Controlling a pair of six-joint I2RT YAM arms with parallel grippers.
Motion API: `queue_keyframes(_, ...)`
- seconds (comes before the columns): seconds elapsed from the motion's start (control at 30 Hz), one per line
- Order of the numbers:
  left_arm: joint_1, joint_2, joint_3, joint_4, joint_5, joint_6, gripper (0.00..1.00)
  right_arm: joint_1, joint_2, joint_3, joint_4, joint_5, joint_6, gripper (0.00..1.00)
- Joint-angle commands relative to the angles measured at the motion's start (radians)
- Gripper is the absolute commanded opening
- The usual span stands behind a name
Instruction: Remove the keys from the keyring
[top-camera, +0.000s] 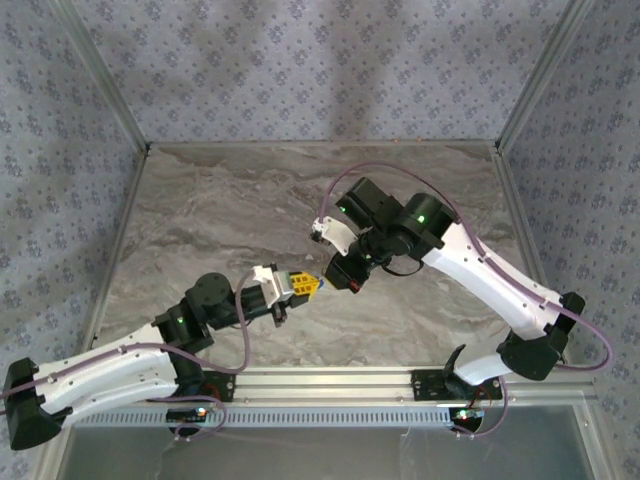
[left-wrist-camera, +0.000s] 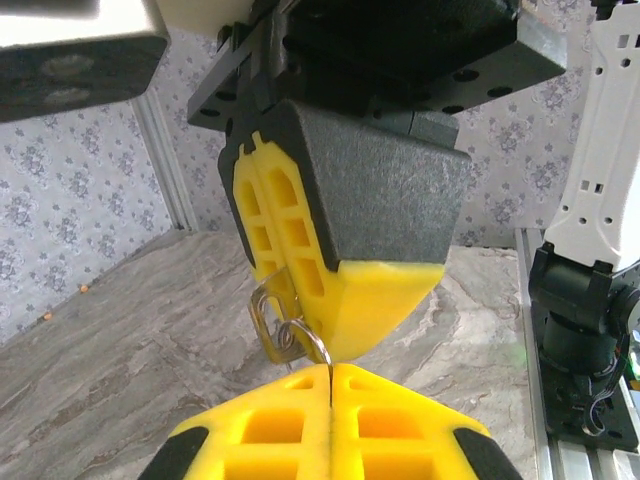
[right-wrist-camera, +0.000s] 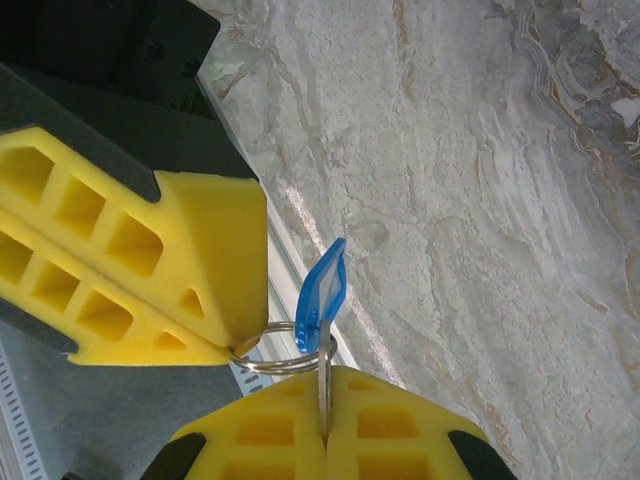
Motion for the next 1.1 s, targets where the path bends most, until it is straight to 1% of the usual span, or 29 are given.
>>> queue_keyframes(0.0, -0.011, -0.026, -0.028, 0.009, -0.005, 0.003, 0.0, -0.013, -0.03, -0.002, 0.014, 0.023, 0.016, 0.0)
queue_keyframes(0.07, -0.011, -0.026, -0.033, 0.0, -0.026, -0.005, 0.0, -0.01, -0.03, -0.001, 0.016, 0.026, 0.014, 0.0)
queue_keyframes(0.1, -0.012, -0.025, -0.032, -0.005, -0.029, -0.004, 0.02, -0.009, -0.028, 0.0, 0.015, 0.029, 0.013, 0.0)
queue_keyframes(0.23, -0.012, -0.023, -0.032, 0.0, -0.037, -0.016, 0.17, -0.005, -0.026, -0.001, 0.013, 0.032, 0.013, 0.0)
queue_keyframes(0.37, -0.012, -0.02, -0.017, 0.005, -0.031, -0.019, 0.26, -0.003, -0.026, -0.001, 0.018, 0.033, 0.013, 0.0)
queue_keyframes(0.47, -0.012, -0.012, -0.005, 0.008, -0.024, -0.017, 0.3, 0.0, -0.027, -0.001, 0.022, 0.034, 0.013, 0.0)
queue_keyframes(0.67, -0.012, 0.028, 0.022, 0.034, -0.007, -0.015, 0.32, 0.006, -0.026, -0.009, 0.031, 0.031, 0.014, 0.0)
queue_keyframes(0.9, -0.012, 0.07, 0.053, 0.046, -0.004, 0.008, 0.33, 0.013, -0.026, -0.015, 0.035, 0.017, 0.013, 0.0)
queue_keyframes(1.0, -0.012, 0.083, 0.061, 0.049, -0.004, 0.016, 0.31, 0.014, -0.027, -0.017, 0.036, 0.014, 0.011, 0.0)
queue_keyframes(1.07, -0.012, 0.094, 0.069, 0.048, -0.008, 0.019, 0.28, 0.014, -0.026, -0.017, 0.036, 0.009, 0.01, 0.0)
